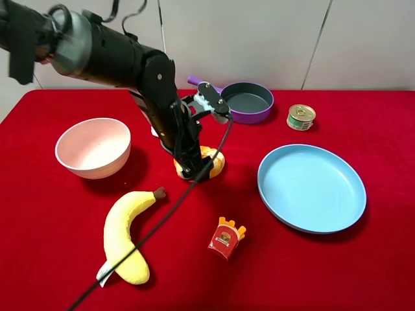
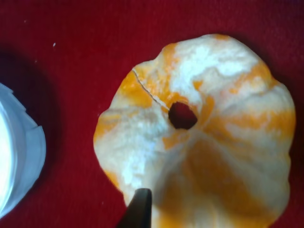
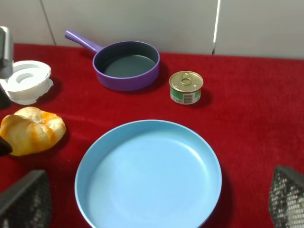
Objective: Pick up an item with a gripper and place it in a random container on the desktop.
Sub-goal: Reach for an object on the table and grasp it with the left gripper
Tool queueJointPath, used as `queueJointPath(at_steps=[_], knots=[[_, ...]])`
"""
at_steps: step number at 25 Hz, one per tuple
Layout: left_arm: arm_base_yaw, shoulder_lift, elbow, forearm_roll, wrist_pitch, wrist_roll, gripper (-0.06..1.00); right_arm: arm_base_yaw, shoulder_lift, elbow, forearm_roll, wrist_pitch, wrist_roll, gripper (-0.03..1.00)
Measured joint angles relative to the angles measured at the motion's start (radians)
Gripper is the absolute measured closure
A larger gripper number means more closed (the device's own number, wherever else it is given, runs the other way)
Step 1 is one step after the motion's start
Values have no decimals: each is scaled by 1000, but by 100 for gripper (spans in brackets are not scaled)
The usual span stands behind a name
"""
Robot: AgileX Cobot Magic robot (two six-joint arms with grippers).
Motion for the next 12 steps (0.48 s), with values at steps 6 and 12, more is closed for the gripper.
queueJointPath(at_steps=[6,12], knots=[[-7,51,-32,1,-25,0,4,0,0,0,1,-1,0,27],[-7,86,-58,2,-37,3,4,0,0,0,1,-1,0,27]])
